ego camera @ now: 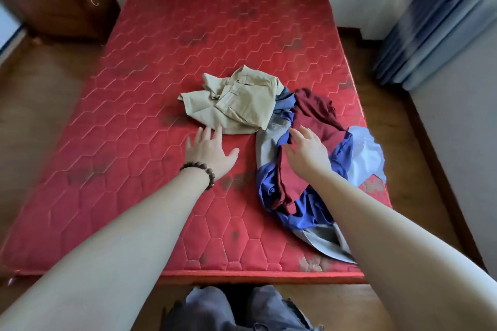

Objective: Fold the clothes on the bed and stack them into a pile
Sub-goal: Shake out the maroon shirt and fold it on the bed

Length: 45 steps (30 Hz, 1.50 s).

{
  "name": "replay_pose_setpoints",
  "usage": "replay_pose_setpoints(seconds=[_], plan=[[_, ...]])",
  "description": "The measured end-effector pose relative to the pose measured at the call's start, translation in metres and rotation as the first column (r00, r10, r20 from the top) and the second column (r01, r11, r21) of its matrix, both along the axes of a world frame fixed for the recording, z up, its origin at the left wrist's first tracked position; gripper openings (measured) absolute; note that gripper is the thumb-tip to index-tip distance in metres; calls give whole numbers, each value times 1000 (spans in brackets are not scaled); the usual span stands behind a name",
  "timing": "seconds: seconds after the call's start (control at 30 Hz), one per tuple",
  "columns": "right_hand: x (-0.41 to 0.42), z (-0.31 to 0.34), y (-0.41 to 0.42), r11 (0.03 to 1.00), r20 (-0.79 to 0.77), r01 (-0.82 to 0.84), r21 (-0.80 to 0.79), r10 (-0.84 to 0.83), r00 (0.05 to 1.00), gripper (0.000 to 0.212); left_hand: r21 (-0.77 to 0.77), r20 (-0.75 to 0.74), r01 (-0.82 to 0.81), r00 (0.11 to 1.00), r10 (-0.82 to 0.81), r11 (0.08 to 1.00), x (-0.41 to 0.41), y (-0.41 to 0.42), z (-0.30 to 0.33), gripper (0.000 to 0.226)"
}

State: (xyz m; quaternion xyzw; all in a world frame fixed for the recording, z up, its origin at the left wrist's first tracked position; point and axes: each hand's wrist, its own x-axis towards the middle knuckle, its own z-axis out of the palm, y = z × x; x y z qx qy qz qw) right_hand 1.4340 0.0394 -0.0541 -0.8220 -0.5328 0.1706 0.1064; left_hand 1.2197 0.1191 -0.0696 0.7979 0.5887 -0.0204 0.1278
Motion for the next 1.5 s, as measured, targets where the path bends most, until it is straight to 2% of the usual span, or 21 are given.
replay_pose_setpoints(seconds=[0.23,0.5,0.63,0.77,0.97,1.03,1.1,1.17,1.2,1.27,1.4,1.5], plan=[[24,-17,20,998,-42,-31,-50,29,999,52,-52,-32,-48,998,46,998,17,8,-15,81],[47,-61,10,999,-76,11,-43,-14,997,47,-92,-17,81,996,-83,992,46,19,-52,82],[63,-115,-15,986,-118,50,-158,-69,991,53,-153,0,227,973,-230,962,73,6,-99,82],[78,-192,-37,958,-106,24,-285,-56,993,59,-240,-28,356,927,-373,903,105,-8,-170,85],[77,-294,-48,898,-125,64,-434,-130,984,77,-349,-32,371,913,-406,861,109,-36,-260,85],[71,-313,-45,885,-85,64,-461,-116,990,72,-372,-36,357,917,-397,857,102,-41,-275,84],[69,-327,-40,901,-15,85,-426,-101,995,49,-384,-44,331,926,-376,862,99,-40,-282,84],[71,-331,-32,914,21,107,-392,-108,994,23,-388,-42,314,933,-357,866,99,-36,-283,83],[73,-329,-29,922,10,113,-371,-117,993,17,-385,-39,310,936,-351,869,100,-33,-282,83],[79,-320,-26,944,-53,124,-306,-147,988,12,-369,-28,305,941,-338,878,102,-27,-273,82],[92,-267,-21,959,-305,230,-165,-271,913,11,-285,20,340,937,-349,896,118,-12,-228,82],[105,-198,-6,977,-447,181,-109,-211,869,14,-223,129,402,915,-382,888,136,3,-170,86]])
